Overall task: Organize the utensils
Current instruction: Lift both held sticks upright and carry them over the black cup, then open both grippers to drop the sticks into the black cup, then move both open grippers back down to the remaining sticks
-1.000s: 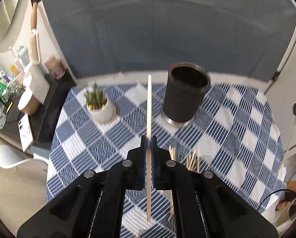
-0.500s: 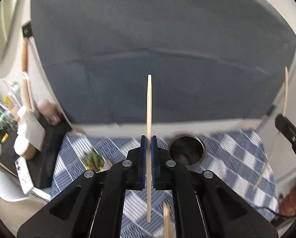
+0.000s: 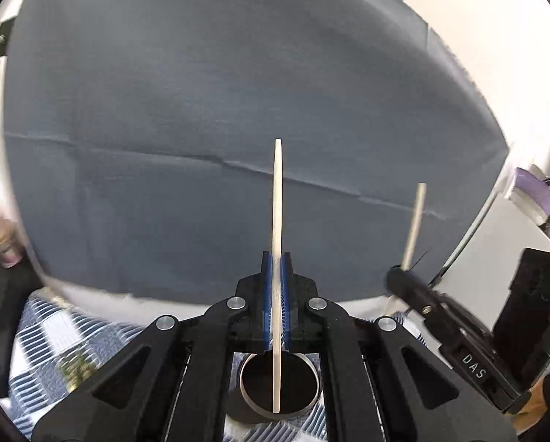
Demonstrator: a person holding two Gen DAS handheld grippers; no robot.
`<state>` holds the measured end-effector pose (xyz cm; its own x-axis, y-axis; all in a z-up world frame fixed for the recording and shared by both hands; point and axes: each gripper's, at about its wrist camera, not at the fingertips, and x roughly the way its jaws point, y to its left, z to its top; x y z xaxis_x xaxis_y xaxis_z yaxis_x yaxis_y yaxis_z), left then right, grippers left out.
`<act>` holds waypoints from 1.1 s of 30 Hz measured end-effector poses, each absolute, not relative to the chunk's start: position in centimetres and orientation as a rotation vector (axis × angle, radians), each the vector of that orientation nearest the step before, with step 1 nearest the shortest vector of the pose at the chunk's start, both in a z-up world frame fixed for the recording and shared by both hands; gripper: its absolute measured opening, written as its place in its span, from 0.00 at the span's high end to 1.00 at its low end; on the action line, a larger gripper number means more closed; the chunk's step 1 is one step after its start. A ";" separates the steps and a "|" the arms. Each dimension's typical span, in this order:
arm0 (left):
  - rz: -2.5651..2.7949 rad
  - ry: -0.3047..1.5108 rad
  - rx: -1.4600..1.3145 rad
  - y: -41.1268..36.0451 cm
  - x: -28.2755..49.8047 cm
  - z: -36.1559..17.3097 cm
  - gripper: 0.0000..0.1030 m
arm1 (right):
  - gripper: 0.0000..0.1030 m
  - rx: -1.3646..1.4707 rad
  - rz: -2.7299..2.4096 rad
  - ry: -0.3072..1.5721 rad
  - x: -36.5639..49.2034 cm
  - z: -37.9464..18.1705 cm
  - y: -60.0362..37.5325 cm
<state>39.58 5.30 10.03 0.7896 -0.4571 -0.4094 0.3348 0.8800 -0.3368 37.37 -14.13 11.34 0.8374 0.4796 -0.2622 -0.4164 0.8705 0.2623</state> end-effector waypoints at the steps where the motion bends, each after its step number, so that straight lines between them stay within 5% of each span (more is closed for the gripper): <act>1: -0.457 0.487 -0.266 5.2 40.1 9.4 0.96 | 0.95 0.203 0.474 0.328 38.1 10.5 -14.0; 13: -0.582 0.501 -0.356 4.5 44.5 -1.1 0.95 | 0.95 0.233 0.479 0.425 41.7 2.5 -13.6; 18: -0.602 0.494 -0.384 5.3 43.8 -0.8 0.94 | 0.80 0.246 0.423 0.449 41.4 2.4 -14.1; 20: -0.595 0.496 -0.373 5.6 43.5 -0.2 0.83 | 0.44 0.252 0.376 0.433 40.8 2.8 -14.8; 23: -0.573 0.482 -0.350 5.9 42.3 0.6 0.58 | 0.20 0.254 0.311 0.423 39.8 3.8 -15.7; 28: -0.555 0.456 -0.337 6.5 40.0 2.1 0.36 | 0.15 0.222 0.218 0.427 38.0 5.2 -16.3; 33: -0.528 0.448 -0.323 7.2 37.6 3.0 0.27 | 0.13 0.215 0.171 0.443 36.0 6.3 -16.3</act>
